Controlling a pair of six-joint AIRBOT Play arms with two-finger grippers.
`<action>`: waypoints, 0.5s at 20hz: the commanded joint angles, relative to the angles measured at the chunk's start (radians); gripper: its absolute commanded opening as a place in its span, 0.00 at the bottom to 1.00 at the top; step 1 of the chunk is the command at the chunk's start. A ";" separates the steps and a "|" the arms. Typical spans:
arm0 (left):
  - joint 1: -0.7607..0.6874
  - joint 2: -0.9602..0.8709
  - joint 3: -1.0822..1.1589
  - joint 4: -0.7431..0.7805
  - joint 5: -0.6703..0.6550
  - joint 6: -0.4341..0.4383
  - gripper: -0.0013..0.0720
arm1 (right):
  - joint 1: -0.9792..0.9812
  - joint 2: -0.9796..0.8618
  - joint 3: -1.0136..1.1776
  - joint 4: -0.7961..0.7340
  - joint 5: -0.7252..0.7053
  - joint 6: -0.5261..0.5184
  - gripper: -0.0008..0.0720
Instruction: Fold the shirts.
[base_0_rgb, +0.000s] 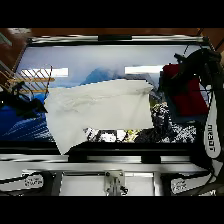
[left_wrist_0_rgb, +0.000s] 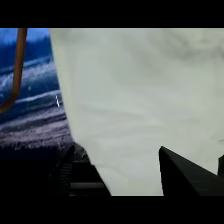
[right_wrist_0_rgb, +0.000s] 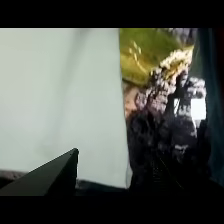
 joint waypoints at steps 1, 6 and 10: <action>0.092 0.065 -0.196 -0.002 -0.003 0.064 0.84 | -0.005 0.075 -0.180 0.039 -0.063 -0.059 0.77; 0.167 0.047 -0.288 -0.106 0.124 0.114 0.83 | -0.005 0.092 -0.288 0.053 -0.001 -0.062 0.77; 0.145 -0.001 -0.290 -0.222 0.198 0.147 0.83 | -0.005 0.092 -0.288 0.055 0.018 -0.062 0.77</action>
